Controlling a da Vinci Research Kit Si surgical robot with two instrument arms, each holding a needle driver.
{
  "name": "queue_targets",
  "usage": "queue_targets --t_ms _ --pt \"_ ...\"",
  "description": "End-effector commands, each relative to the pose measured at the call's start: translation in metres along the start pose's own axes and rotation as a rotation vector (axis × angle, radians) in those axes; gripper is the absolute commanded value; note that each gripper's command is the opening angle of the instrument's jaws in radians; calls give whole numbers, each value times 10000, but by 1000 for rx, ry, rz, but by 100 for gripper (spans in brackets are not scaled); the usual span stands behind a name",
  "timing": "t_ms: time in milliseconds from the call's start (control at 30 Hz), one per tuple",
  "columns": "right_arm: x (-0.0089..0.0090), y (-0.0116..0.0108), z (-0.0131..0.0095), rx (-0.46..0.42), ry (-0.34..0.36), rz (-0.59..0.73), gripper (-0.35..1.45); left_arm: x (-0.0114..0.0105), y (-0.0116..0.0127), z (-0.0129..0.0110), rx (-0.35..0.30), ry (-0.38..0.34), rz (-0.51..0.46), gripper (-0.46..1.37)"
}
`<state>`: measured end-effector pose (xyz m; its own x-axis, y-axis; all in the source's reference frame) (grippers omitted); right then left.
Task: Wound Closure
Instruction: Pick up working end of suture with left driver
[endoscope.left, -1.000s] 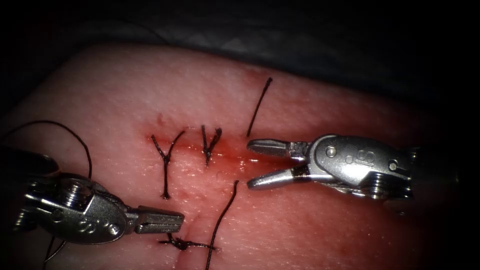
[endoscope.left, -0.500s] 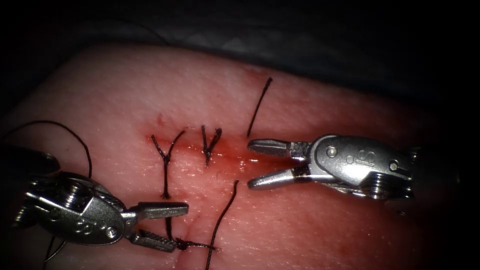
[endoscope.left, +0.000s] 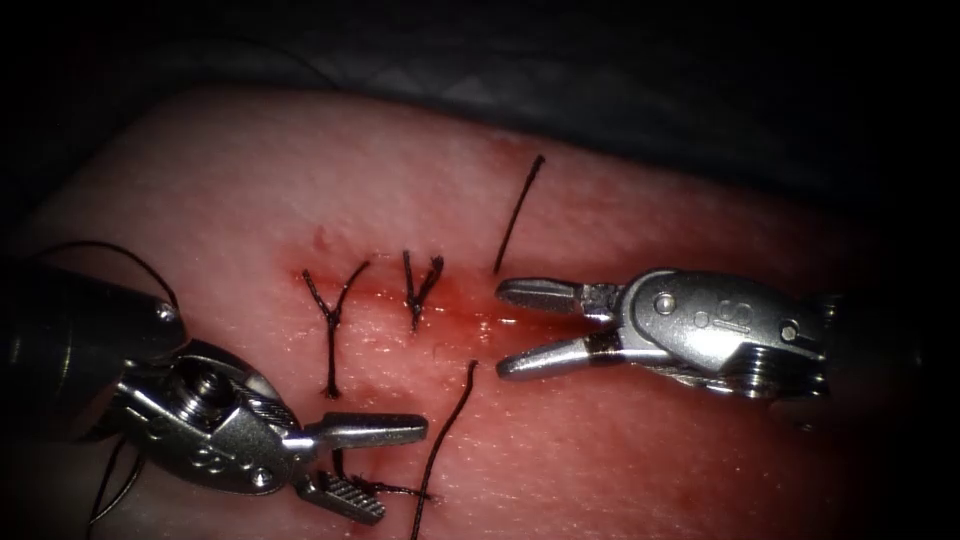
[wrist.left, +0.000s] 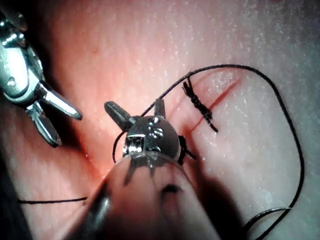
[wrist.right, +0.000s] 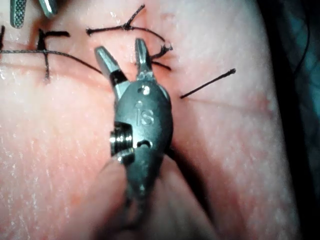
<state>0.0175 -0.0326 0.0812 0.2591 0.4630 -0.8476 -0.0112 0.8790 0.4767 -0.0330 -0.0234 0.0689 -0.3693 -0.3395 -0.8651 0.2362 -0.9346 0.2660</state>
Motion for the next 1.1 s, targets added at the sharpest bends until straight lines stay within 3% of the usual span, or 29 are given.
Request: queue_targets --t_ms 33,200,367,500,667,933,1100 --pt "0 0 0 1 0 0 28 -1 -1 1 2 -3 14 50" --pt "0 0 -3 0 12 -1 27 -8 2 4 2 -3 56 33" --pt "0 0 -3 1 12 -1 27 -11 13 15 5 -13 79 34" --pt "0 0 -4 1 15 -1 26 -16 17 28 8 -19 86 15" --pt "-1 -1 -5 3 15 -2 27 -20 20 34 3 1 98 8" --pt "-1 -2 -5 4 18 -2 27 -23 24 34 0 5 112 12" --pt "-1 -4 -5 13 20 -5 24 -26 31 38 3 3 108 36"
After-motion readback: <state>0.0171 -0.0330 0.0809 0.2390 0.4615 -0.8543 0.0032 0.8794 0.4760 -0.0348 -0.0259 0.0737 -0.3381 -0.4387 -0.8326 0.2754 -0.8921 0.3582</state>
